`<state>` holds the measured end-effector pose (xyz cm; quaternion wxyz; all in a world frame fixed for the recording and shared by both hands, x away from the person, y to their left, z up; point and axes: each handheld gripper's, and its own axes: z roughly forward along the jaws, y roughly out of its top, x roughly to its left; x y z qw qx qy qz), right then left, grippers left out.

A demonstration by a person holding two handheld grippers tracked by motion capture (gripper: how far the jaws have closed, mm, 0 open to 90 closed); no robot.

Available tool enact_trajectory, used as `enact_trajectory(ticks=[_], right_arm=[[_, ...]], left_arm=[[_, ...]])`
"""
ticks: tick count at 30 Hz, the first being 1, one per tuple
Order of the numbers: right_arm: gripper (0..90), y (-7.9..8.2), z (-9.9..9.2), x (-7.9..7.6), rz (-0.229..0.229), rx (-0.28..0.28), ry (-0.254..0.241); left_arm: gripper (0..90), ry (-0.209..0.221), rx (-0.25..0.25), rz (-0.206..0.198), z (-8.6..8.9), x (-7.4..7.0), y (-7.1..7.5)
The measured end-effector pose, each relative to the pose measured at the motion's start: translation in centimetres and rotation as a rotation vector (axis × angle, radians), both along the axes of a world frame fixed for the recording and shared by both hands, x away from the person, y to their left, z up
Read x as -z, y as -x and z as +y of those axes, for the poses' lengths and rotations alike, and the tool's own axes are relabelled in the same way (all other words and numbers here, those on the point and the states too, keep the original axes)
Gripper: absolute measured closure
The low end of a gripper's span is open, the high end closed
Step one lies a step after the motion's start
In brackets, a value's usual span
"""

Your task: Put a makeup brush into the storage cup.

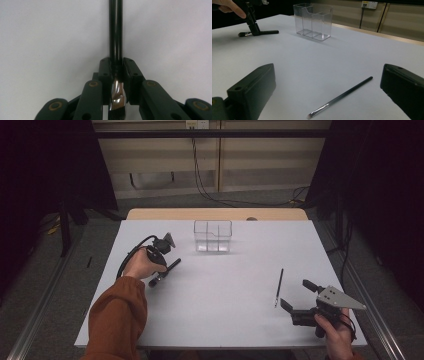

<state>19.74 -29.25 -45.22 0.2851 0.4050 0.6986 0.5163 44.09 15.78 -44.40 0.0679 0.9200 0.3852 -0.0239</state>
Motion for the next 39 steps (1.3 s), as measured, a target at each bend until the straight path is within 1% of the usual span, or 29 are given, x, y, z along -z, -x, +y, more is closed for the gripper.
enact_trajectory(ticks=[1, 2, 3, 4, 8, 9, 12, 14, 15, 16, 17, 18, 19, 20, 22, 23, 25, 26, 29, 30, 31, 32, 34, 35, 36, 37, 39], right_arm=[[0.0, 0.0, 0.0, 0.0, -0.002, -0.004, -0.001], [0.0, 0.0, 0.0, 0.0, -0.002, -0.004, -0.002], [0.0, 0.0, 0.0, 0.0, -0.004, -0.004, -0.001], [0.0, 0.0, 0.0, 0.0, -0.006, -0.004, -0.003], [0.0, 0.0, 0.0, 0.0, -0.005, -0.005, -0.002], [0.0, 0.0, 0.0, 0.0, -0.005, -0.004, -0.002], [0.0, 0.0, 0.0, 0.0, -0.004, -0.003, -0.002], [0.0, 0.0, 0.0, 0.0, -0.003, -0.003, -0.003], [0.0, 0.0, 0.0, 0.0, -0.004, -0.003, -0.002], [0.0, 0.0, 0.0, 0.0, -0.004, -0.003, -0.002], [0.0, 0.0, 0.0, 0.0, -0.002, -0.003, -0.003], [0.0, 0.0, 0.0, 0.0, -0.003, -0.003, -0.003], [0.0, 0.0, 0.0, 0.0, -0.004, -0.004, -0.003], [0.0, 0.0, 0.0, 0.0, -0.003, -0.002, -0.002], [0.0, 0.0, 0.0, 0.0, -0.003, -0.001, -0.003], [0.0, 0.0, 0.0, 0.0, -0.001, 0.000, -0.004], [0.0, 0.0, 0.0, 0.0, 0.000, -0.001, -0.004], [0.0, 0.0, 0.0, 0.0, -0.002, -0.003, -0.004], [0.0, -0.1, 0.0, 0.0, -0.001, 0.000, -0.004], [0.0, -0.1, 0.0, 0.0, 0.000, 0.000, -0.004], [0.0, -0.1, 0.0, 0.0, 0.000, 0.000, -0.004], [0.0, -0.1, 0.0, 0.0, -0.001, 0.000, -0.004], [0.0, -0.1, 0.0, 0.0, 0.000, 0.000, -0.003], [0.0, -0.1, 0.0, 0.0, 0.000, 0.000, -0.003], [0.0, -0.1, 0.0, 0.0, 0.000, 0.000, -0.003], [0.0, -0.1, 0.0, 0.0, 0.000, 0.000, -0.003], [0.0, -0.1, 0.0, 0.0, 0.000, 0.000, -0.004]], left_arm=[[78.2, 0.000, 0.000, 0.000, 0.0, 0.0, 0.0], [78.2, -0.006, -0.002, -0.022, 0.0, -0.1, 0.1], [78.2, -0.005, -0.004, -0.029, 0.1, -0.2, 0.0], [78.2, 0.006, -0.011, -0.033, 0.2, -0.3, 0.0], [78.2, 0.022, -0.015, -0.038, 0.5, -0.6, 0.0], [78.2, 0.049, -0.018, -0.040, 0.8, -0.8, 0.1], [78.2, 0.070, -0.028, -0.049, 1.0, -0.9, 0.2], [78.2, 0.103, -0.036, -0.064, 1.2, -1.1, 0.3], [78.2, 0.120, -0.040, -0.078, 1.4, -1.3, 0.4], [78.2, 0.120, -0.040, -0.078, 1.4, -1.3, 0.4], [78.2, 0.128, -0.047, -0.088, 1.5, -1.4, 0.5], [78.2, 0.141, -0.053, -0.089, 1.6, -1.4, 0.6], [78.2, 0.149, -0.060, -0.100, 1.7, -1.6, 0.6], [78.2, 0.154, -0.054, -0.107, 2.0, -1.8, 0.8], [78.2, 0.181, -0.064, -0.124, 2.4, -2.2, 1.0], [78.2, 0.181, -0.064, -0.124, 2.4, -2.2, 1.0], [78.2, 0.205, -0.073, -0.144, 2.9, -2.6, 1.1], [78.2, 0.226, -0.096, -0.155, 3.4, -2.8, 1.2], [78.2, 0.235, -0.096, -0.164, 3.7, -2.8, 1.3], [78.2, 0.259, -0.106, -0.183, 3.9, -2.9, 1.5], [78.2, 0.268, -0.106, -0.191, 4.0, -2.9, 1.7], [78.2, 0.288, -0.122, -0.200, 4.0, -2.9, 1.8], [78.2, 0.318, -0.126, -0.222, 4.2, -2.9, 2.1], [78.2, 0.318, -0.126, -0.222, 4.2, -2.9, 2.1], [78.2, 0.335, -0.127, -0.238, 4.3, -3.0, 2.2], [78.2, 0.344, -0.120, -0.245, 4.4, -3.0, 2.3], [78.2, 0.376, -0.109, -0.280, 4.5, -3.2, 2.7]])
